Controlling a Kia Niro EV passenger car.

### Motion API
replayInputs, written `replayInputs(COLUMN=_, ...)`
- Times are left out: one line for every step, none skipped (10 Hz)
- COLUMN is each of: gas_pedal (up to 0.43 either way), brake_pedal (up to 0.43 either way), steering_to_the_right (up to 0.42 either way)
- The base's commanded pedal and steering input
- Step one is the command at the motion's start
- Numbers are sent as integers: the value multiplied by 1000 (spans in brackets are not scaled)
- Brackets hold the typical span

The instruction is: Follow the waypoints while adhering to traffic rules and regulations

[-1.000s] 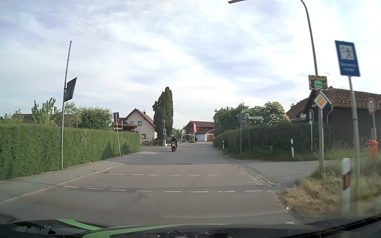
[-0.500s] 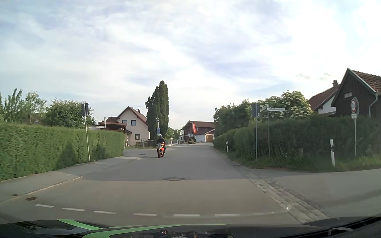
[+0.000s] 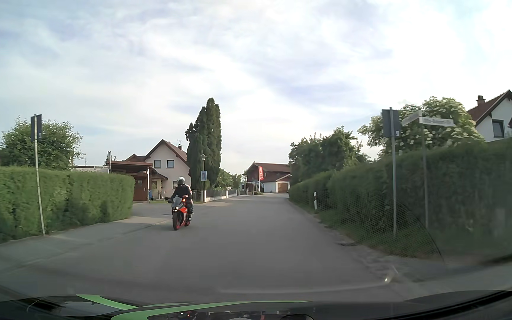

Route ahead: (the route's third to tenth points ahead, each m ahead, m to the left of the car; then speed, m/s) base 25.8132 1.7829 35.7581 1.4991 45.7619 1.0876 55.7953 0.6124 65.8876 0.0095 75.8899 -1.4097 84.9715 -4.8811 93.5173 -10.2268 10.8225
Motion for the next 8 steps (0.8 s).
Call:
replayInputs(gas_pedal=130, brake_pedal=0, steering_to_the_right=-1)
replayInputs(gas_pedal=130, brake_pedal=0, steering_to_the_right=-2)
replayInputs(gas_pedal=130, brake_pedal=0, steering_to_the_right=-2)
replayInputs(gas_pedal=130, brake_pedal=0, steering_to_the_right=-2)
replayInputs(gas_pedal=130, brake_pedal=0, steering_to_the_right=-2)
replayInputs(gas_pedal=130, brake_pedal=0, steering_to_the_right=-2)
replayInputs(gas_pedal=118, brake_pedal=0, steering_to_the_right=-2)
replayInputs(gas_pedal=118, brake_pedal=0, steering_to_the_right=-2)
